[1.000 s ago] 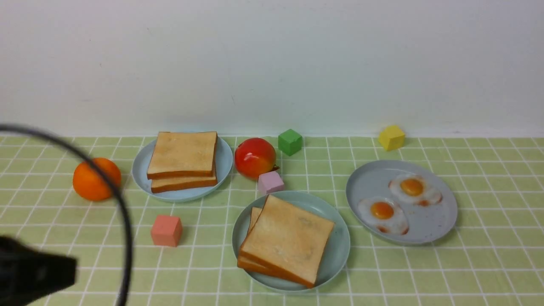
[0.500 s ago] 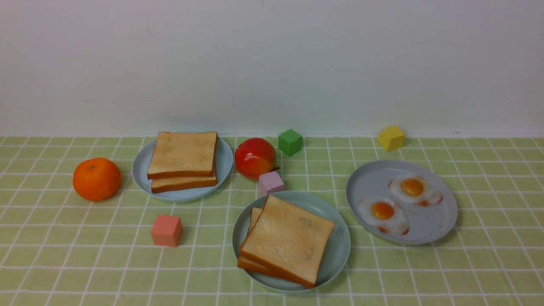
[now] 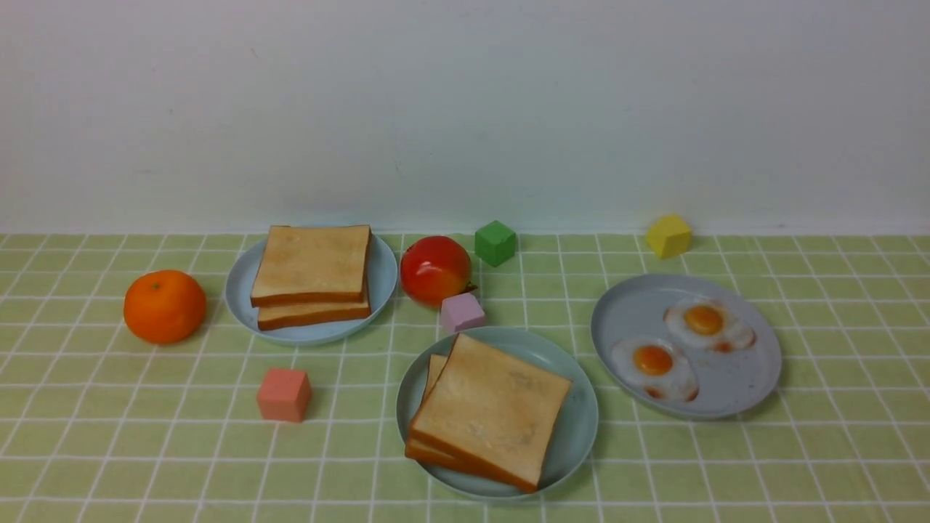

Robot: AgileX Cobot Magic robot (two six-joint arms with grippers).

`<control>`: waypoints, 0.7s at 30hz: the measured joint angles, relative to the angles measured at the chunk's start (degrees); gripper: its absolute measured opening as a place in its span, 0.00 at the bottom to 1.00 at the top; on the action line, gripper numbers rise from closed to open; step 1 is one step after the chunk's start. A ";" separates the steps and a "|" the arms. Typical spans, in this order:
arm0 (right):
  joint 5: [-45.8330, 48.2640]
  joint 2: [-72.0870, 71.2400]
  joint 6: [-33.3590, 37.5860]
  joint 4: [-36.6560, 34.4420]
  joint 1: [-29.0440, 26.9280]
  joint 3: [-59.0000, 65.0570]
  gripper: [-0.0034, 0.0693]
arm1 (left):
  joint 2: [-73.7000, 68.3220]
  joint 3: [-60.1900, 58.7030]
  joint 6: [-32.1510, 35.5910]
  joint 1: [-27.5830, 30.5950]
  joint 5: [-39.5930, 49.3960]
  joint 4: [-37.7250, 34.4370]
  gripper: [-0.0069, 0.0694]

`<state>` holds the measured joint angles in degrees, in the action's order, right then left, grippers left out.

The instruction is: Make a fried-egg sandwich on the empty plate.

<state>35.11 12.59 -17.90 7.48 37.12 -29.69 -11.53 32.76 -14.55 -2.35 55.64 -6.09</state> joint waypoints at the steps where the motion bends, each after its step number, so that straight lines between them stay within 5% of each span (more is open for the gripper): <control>1: 0.00 0.00 0.00 0.00 0.00 0.00 0.16 | 1.65 -2.19 0.21 0.00 -3.52 0.82 0.07; 5: 0.00 0.00 0.00 0.00 0.00 0.00 0.16 | 10.36 -17.75 0.95 0.00 -25.19 6.70 0.07; 9: -0.14 0.00 0.00 -0.04 0.00 0.00 0.16 | 12.14 -30.52 1.08 0.00 -35.72 8.61 0.07; 21: -0.09 0.00 0.00 0.36 0.00 0.00 0.18 | 12.14 -34.33 3.01 0.00 -32.12 11.34 0.08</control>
<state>35.02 12.59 -17.90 7.84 37.12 -29.69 0.61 -1.57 -11.54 -2.35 23.52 5.25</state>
